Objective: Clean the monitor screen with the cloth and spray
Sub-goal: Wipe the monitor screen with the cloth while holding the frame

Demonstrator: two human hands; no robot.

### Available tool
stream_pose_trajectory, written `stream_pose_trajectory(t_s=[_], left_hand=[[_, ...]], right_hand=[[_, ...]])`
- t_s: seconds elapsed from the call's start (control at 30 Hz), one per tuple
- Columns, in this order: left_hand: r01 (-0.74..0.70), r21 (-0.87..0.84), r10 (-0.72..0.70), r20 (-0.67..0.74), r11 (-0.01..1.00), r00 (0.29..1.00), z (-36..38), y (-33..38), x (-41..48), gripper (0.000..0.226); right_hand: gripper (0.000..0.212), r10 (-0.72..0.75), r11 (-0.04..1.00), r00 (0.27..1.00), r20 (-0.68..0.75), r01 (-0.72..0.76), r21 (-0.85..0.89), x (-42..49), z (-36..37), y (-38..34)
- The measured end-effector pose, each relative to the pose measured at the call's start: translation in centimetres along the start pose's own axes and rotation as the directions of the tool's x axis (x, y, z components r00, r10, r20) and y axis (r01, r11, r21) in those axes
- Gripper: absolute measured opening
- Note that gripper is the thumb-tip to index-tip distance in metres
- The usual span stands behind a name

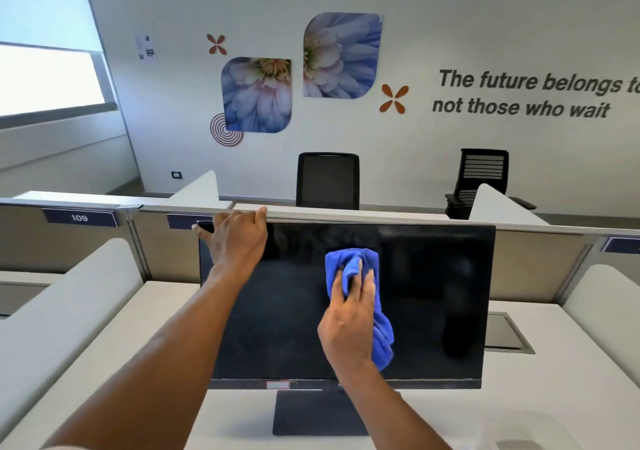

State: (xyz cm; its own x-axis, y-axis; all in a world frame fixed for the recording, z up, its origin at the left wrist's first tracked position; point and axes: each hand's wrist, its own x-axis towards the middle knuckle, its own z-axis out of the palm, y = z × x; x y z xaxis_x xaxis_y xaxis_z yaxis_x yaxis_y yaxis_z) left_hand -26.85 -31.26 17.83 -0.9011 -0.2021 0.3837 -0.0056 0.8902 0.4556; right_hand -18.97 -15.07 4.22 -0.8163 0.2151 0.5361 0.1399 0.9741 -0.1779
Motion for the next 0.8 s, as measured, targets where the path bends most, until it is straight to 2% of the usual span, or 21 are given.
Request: stream_pose_trajectory(t_s=[0.1, 0.17, 0.3, 0.4, 0.47, 0.6, 0.7, 0.8], left_hand=[[-0.002, -0.008, 0.002, -0.008, 1.000, 1.000, 0.0, -0.1, 0.0, 0.057], [-0.009, -0.013, 0.009, -0.014, 1.000, 1.000, -0.1, -0.2, 0.0, 0.056], [-0.027, -0.032, 0.027, -0.002, 0.999, 1.000, -0.1, -0.4, 0.4, 0.057], [-0.031, -0.040, 0.031, -0.008, 0.999, 0.999, 0.1, -0.5, 0.5, 0.057], [-0.042, -0.045, 0.041, -0.022, 0.998, 0.999, 0.2, -0.6, 0.4, 0.057], [-0.040, -0.045, 0.039, -0.022, 0.998, 0.999, 0.2, -0.8, 0.5, 0.056], [-0.045, -0.042, 0.044, -0.024, 0.998, 0.999, 0.1, -0.7, 0.4, 0.055], [-0.045, -0.037, 0.044, -0.024, 0.998, 0.999, 0.1, -0.7, 0.4, 0.055]], right_hand=[[0.070, -0.103, 0.994, 0.993, -0.060, 0.105, 0.042, -0.4, -0.5, -1.6], [0.070, -0.084, 0.995, 0.994, -0.066, 0.088, 0.055, -0.2, -0.3, -0.8], [0.058, 0.131, 0.991, 0.989, -0.071, -0.129, 0.038, 0.6, -0.5, 2.9], [0.055, 0.324, 0.945, 0.940, -0.101, -0.318, 0.078, 1.1, -0.8, 4.8], [0.058, 0.369, 0.928, 0.925, -0.091, -0.361, 0.093, 1.2, -0.9, 4.5], [0.060, 0.294, 0.955, 0.954, -0.056, -0.291, 0.063, 0.7, -0.5, 0.9], [0.057, 0.120, 0.992, 0.992, -0.040, -0.117, 0.054, -0.2, 0.3, -2.6], [0.059, -0.086, 0.995, 0.996, -0.032, 0.088, 0.055, -1.5, 1.0, -5.8]])
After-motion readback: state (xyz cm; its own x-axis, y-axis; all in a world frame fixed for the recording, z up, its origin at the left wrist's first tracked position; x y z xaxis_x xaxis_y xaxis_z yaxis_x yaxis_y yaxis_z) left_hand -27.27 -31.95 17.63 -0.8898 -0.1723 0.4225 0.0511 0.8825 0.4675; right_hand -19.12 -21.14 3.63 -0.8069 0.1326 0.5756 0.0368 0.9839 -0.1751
